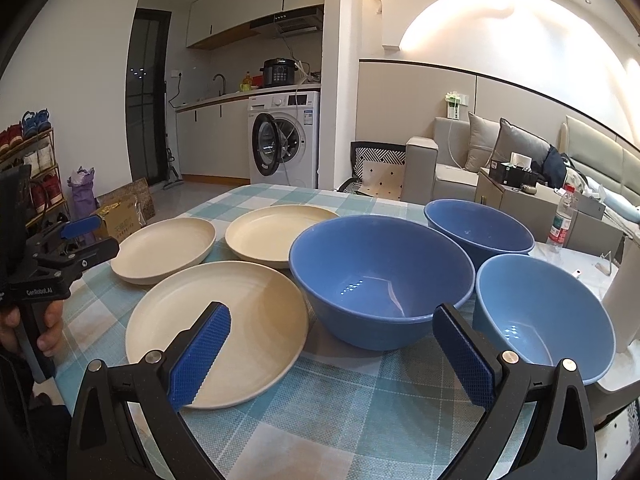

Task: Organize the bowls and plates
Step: 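Move the left tool toward one cream plate while the right tool approaches another cream plate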

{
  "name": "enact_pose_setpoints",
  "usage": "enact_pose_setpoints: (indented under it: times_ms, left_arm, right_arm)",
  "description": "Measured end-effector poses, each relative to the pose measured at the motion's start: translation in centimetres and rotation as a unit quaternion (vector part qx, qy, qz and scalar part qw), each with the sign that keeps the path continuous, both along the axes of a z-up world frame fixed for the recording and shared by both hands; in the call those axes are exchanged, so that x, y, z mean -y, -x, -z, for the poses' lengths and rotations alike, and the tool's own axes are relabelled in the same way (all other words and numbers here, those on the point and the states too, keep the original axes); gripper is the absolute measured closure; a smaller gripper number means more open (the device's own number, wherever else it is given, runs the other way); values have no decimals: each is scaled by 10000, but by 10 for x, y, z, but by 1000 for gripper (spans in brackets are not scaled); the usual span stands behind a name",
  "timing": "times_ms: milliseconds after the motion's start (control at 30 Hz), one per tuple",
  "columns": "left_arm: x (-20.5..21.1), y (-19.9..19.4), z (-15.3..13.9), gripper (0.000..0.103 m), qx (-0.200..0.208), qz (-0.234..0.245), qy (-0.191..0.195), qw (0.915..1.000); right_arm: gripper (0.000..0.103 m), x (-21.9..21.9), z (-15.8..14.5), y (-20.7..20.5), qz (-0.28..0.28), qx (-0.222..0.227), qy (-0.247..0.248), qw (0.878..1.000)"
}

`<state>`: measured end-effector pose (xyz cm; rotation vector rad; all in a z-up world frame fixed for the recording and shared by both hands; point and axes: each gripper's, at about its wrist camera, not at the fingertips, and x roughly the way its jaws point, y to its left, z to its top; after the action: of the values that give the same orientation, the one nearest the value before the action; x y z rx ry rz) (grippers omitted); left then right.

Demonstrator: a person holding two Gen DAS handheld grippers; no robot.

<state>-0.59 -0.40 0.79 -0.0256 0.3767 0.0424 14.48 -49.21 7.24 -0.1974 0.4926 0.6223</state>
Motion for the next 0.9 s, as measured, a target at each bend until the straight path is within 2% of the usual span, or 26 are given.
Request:
enact_pose_setpoints:
  times_ms: [500,900]
  left_arm:
    - [-24,7,-8,0,-78,-384,22,9992]
    - [-48,2,-8,0,-275,-672,274,9970]
  right_arm:
    - [0,-57,-15,10,-436,-71,132,9989]
    - [0,-107,-26,6,-859,-205,216,9959]
